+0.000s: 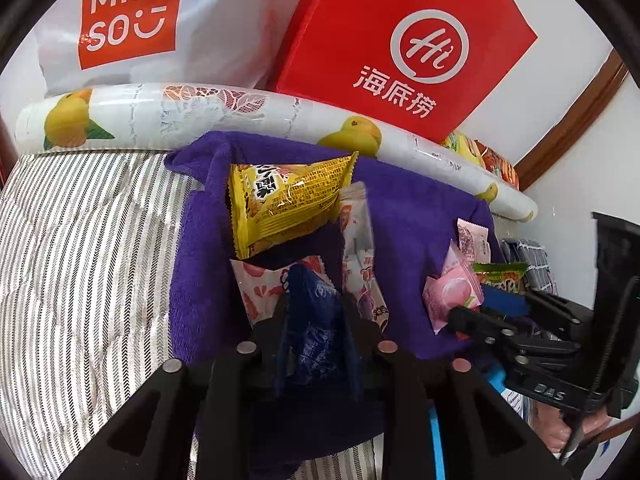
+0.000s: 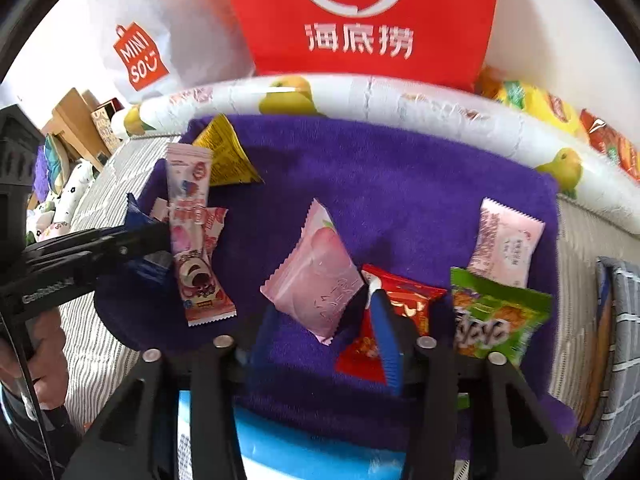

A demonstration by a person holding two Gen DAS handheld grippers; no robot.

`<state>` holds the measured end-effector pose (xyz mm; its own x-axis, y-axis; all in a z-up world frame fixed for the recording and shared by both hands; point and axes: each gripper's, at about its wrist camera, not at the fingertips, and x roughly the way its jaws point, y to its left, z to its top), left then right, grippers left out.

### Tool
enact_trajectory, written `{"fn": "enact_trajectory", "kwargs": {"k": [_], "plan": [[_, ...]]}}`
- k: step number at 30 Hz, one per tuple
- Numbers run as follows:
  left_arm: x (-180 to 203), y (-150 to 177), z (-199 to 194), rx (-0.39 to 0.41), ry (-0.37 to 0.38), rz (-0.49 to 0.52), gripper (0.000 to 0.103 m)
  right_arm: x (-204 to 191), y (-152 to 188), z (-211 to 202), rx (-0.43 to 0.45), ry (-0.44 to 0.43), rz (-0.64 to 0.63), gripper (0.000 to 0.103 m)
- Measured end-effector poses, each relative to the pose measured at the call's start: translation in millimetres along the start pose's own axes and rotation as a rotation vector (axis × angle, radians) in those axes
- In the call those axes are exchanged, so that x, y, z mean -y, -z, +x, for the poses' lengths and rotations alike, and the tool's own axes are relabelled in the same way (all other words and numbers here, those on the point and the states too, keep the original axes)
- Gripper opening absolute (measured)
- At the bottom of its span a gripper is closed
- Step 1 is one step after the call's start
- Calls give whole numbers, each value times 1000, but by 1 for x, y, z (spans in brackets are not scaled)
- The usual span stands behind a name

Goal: Organize snacks
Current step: 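Lower both packets onto the purple towel and open both tools, then move both tools back toward the pink-yellow chip bag and pink candy bag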

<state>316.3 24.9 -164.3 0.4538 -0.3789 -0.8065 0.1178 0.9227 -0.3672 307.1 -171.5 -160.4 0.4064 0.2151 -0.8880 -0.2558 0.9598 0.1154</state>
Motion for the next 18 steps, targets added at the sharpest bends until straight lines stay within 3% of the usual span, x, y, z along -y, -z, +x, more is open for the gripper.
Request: {"fn": "enact_trajectory", "kwargs": {"k": [5, 13, 18], "plan": [[6, 1, -6, -14, -33, 27, 48, 2, 7, -26, 70, 48, 24, 53], [8, 10, -33, 8, -41, 27, 51, 10, 34, -62, 147, 128, 87, 53], [11, 23, -55, 23, -48, 34, 51, 11, 56, -78, 130, 101, 132, 53]]}}
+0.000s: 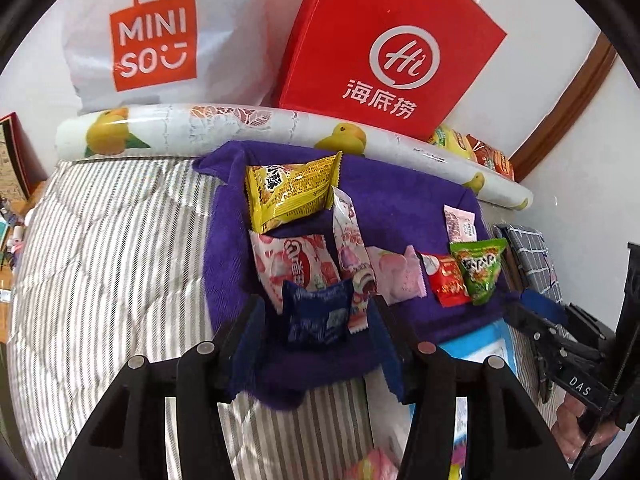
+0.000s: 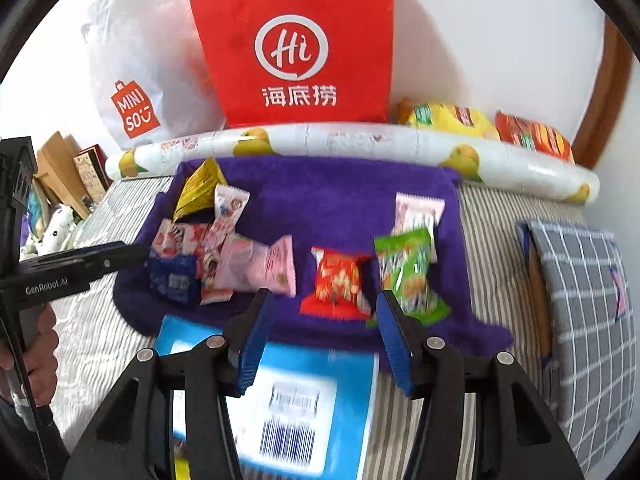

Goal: Organize snacks
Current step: 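Move both tools back toward the pink-yellow chip bag and pink candy bag, then grasp the pink-yellow chip bag with the right tool while the left tool grasps the pink candy bag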

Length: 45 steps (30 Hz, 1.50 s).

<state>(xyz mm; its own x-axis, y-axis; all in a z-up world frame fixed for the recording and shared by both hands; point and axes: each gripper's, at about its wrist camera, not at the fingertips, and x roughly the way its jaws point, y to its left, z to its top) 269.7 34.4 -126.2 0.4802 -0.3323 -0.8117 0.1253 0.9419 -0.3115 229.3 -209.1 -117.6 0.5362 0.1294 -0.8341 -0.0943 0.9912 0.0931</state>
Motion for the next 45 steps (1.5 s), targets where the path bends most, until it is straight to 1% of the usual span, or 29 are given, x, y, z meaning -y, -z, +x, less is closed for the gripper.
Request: {"fn": "enact_trajectory", "kwargs": {"k": [6, 12, 15, 16, 21, 24, 27, 29, 31, 36, 42, 45], "plan": [[9, 18, -25, 20, -8, 18, 53, 5, 33, -21, -36, -35, 53, 53], [16, 36, -47, 39, -9, 35, 55, 5, 63, -39, -48, -59, 82, 54], [18, 45, -57, 47, -13, 40, 56, 3, 76, -46, -54, -61, 93, 59], [19, 48, -59, 48, -14, 42, 57, 3, 78, -47, -54, -65, 97, 62], [20, 62, -66, 51, -37, 52, 58, -1, 98, -50, -71, -92, 119, 62], [16, 69, -68, 46, -42, 47, 58, -4, 110, -47, -95, -130, 147, 62], [11, 75, -69, 41, -43, 35, 58, -10, 117, -42, -117, -153, 157, 62], [8, 78, -69, 38, -42, 31, 58, -14, 120, -42, -113, -167, 157, 65], [7, 80, -68, 33, -42, 31, 58, -21, 123, -42, -112, -176, 147, 71], [2, 85, -67, 23, -39, 27, 58, -31, 130, -37, -137, -192, 129, 71], [-4, 92, -66, 11, -40, 26, 58, -47, 134, -21, -173, -199, 115, 71], [-10, 93, -64, 6, -43, 18, 58, -53, 134, -13, -179, -181, 102, 71]]}}
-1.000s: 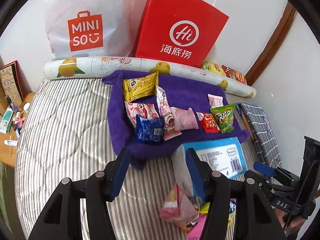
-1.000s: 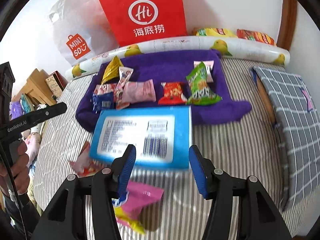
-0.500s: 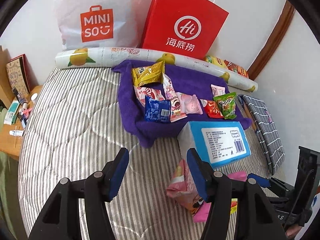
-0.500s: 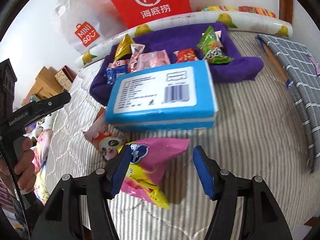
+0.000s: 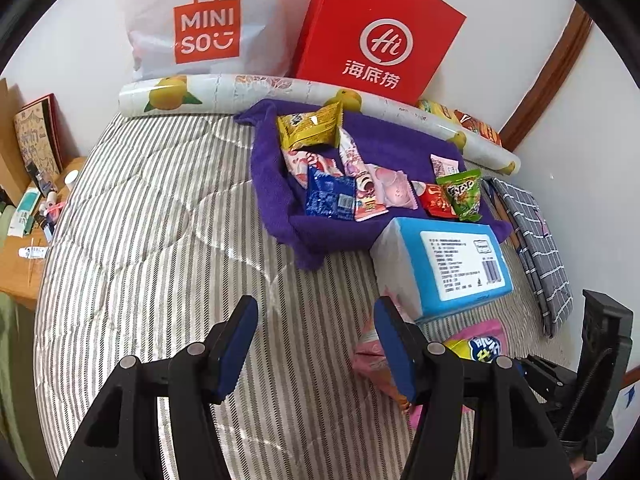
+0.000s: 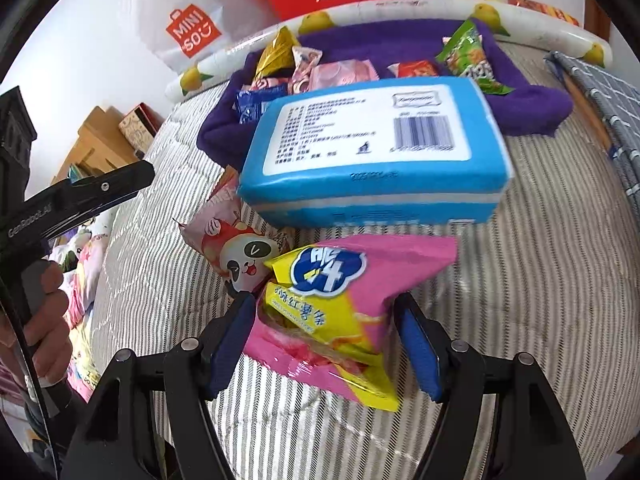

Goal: Organize snacks
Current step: 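Grasp the pink-yellow chip bag with the right tool while the left tool grasps the pink candy bag, then lift and carry both bags over the purple towel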

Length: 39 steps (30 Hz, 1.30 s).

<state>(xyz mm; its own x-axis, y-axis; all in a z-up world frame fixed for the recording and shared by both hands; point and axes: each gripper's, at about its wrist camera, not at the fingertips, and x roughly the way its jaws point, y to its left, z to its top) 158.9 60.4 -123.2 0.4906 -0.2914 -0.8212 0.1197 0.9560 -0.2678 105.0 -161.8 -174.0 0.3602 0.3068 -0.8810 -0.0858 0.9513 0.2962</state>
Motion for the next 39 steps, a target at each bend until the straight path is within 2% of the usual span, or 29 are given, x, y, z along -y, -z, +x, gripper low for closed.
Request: {"fn": "enact_trajectory", "kwargs": {"k": [8, 18, 23, 29, 39], "plan": [[-1, 6, 8, -24, 10, 1, 58, -1, -4, 5, 20, -4, -11, 70], [11, 14, 16, -50, 50, 5, 58, 5, 4, -13, 54, -13, -21, 66], [22, 16, 20, -51, 81, 9, 64, 16, 6, -27, 78, -7, -11, 66], [39, 20, 26, -62, 102, 45, 69, 36, 8, -46, 114, 36, 4, 66], [60, 26, 55, -122, 66, 89, 69, 73, 9, -71, 162, 95, 38, 66]]}}
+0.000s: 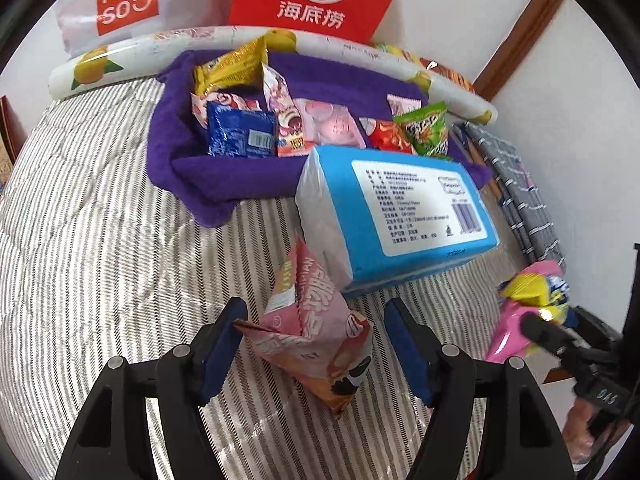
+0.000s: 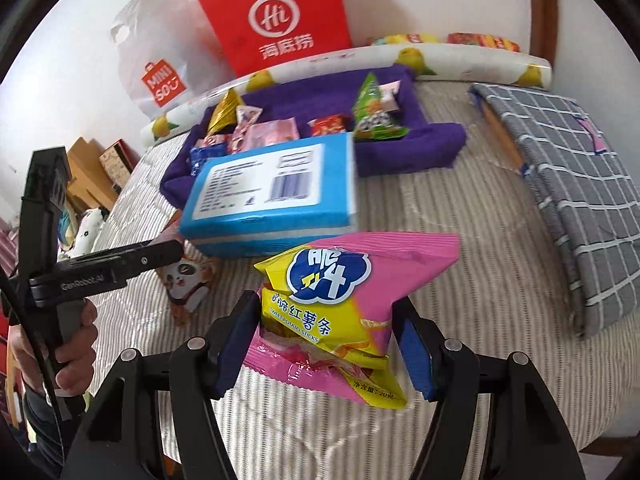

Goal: Organize snacks
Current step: 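Lift and carry both bags over the purple towel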

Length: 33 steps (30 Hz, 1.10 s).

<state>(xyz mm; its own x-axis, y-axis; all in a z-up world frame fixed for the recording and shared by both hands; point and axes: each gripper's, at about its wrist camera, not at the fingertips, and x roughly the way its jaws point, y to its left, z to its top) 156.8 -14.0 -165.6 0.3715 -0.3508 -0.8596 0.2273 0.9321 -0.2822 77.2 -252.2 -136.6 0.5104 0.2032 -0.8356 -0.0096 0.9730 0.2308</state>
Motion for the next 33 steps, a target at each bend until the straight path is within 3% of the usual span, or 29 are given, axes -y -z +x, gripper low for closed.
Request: {"fn": "enact_trajectory", "kwargs": {"k": [11, 17, 33], "plan": [[2, 1, 17, -27, -12, 25, 69, 21, -3, 3, 0, 22, 36, 66], [6, 2, 13, -14, -20, 44, 60, 18, -5, 3, 0, 20, 23, 66], [-2, 2, -41, 69, -11, 13, 59, 2, -15, -32, 62, 21, -12, 66]]}}
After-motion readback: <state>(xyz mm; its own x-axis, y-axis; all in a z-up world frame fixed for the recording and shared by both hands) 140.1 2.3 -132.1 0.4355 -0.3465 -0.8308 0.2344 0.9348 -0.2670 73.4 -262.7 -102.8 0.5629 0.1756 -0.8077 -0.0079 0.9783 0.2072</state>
